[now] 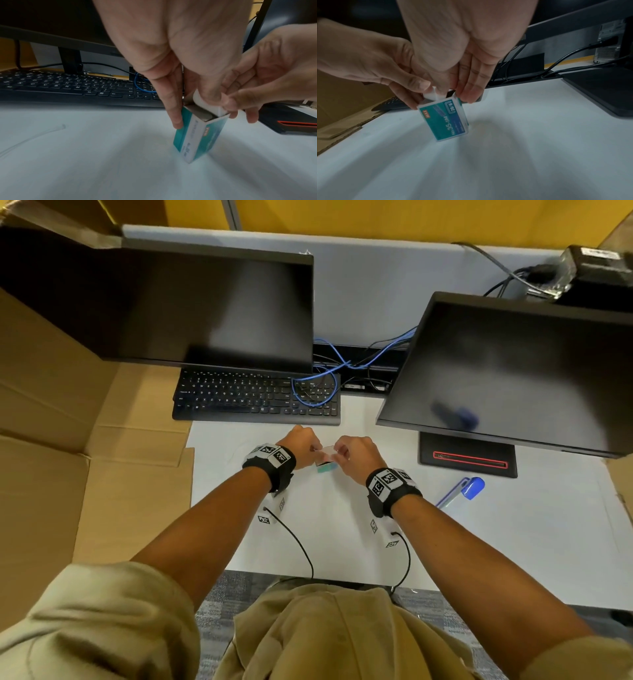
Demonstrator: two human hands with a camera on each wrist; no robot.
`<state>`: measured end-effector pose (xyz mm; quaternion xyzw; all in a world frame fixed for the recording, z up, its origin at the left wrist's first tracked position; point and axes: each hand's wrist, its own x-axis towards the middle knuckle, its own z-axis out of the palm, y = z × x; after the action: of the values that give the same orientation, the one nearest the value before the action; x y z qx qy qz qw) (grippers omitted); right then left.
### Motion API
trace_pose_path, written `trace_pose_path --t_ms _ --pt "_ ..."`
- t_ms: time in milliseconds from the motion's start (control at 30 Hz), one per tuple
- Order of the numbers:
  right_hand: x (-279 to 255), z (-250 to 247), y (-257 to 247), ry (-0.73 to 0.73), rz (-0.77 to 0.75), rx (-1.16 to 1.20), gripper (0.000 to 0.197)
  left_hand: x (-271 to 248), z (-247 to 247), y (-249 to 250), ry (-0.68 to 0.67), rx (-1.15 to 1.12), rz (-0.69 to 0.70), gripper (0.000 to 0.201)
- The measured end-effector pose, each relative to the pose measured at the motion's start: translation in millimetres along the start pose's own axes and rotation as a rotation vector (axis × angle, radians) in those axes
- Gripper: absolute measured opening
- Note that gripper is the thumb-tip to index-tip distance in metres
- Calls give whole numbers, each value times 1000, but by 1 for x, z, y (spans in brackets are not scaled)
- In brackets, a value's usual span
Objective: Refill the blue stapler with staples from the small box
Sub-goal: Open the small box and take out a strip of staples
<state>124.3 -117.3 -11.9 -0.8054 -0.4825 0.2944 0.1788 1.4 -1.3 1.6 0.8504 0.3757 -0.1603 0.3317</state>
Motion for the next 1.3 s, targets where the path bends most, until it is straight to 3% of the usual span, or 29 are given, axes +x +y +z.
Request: trace_pose_path --t_ms 167,267,333,467,600,700,800,1000,1300 --pt "-5 1 2 14 -2 12 23 2 8 -7 35 -65 -27 48" --pt "-8 5 4 15 -45 -44 16 2 13 -11 78 -107 -48 40" --pt "-11 9 7 -1 -109 -119 17 -3 13 -9 170 -9 -45 31" --pt "-17 18 11 -64 -198 -283 26 -9 15 -12 332 180 123 15" --pt "-19 23 10 14 -148 -194 25 -10 22 -22 270 209 219 17" --pt "-15 23 2 80 -106 -142 23 -14 28 -26 277 113 213 13" --pt "-8 22 -4 108 -71 -137 19 -15 33 -27 266 56 206 21" --pt "-4 26 -9 27 -125 -280 29 -12 39 -24 295 -44 177 20" --pt "-2 18 -11 -42 -232 -471 25 -12 42 -24 308 -61 131 22"
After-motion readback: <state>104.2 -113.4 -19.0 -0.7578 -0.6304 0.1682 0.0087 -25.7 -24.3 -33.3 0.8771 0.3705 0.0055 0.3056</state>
